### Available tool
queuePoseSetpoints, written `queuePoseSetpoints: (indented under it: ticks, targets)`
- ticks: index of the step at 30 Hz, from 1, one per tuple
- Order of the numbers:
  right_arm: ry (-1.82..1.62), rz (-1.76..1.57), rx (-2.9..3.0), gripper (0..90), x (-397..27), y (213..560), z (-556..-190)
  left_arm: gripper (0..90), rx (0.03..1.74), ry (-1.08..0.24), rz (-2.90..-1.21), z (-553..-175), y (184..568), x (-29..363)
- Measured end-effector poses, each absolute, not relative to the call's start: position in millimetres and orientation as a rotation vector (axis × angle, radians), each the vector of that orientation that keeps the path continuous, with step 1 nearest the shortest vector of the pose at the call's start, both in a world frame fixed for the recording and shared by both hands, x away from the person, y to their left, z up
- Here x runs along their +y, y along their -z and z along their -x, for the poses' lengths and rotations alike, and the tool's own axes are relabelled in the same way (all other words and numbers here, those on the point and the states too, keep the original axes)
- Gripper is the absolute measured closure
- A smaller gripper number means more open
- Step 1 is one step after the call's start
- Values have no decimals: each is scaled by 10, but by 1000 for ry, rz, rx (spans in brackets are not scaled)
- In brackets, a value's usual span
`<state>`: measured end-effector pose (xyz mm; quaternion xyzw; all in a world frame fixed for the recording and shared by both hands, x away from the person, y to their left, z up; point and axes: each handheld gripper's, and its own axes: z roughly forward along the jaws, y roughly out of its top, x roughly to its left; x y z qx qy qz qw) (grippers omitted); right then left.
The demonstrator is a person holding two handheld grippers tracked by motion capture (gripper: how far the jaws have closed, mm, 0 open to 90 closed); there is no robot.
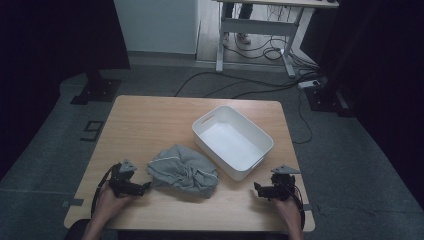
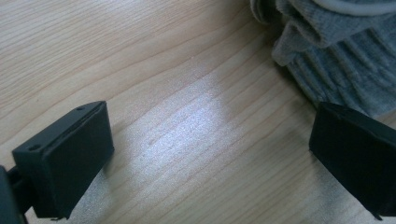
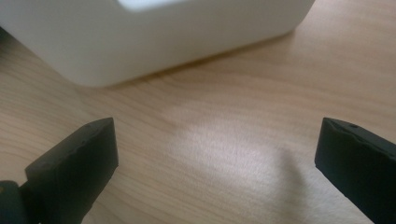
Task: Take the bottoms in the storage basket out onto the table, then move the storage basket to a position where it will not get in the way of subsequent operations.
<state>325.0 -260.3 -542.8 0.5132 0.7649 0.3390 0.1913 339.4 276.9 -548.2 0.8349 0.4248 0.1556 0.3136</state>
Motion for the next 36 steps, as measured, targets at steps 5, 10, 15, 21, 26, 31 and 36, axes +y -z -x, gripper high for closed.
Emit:
queuePoseSetpoints:
  ticks: [5,10,15,21,26,31,36]
  targets:
    - [-930,-1423,2167,0,-2588,5550,-3218,0,1120,-410,-2202,-3394,5482,2769]
    - [-918,-1390,2161,0,-2568,5573,-3198,0,1120,-411,-2202,-3394,5482,2768]
    - [-915,-1392,2157,0,-2568,5573,-3191,0,1120,-410,-2202,-3394,5482,2768]
    - [-910,-1400,2165,0,-2562,5563,-3188,0,1121,-410,-2202,-3395,5482,2767]
    - [-953,-1393,2195,0,-2529,5513,-3162,0,1121,-410,-2202,-3395,5482,2767]
    - [-977,-1370,2225,0,-2477,5410,-3129,0,1121,-411,-2202,-3395,5482,2767]
    - [-1031,-1390,2210,0,-2474,5305,-3096,0,1121,-410,-2202,-3395,5482,2767]
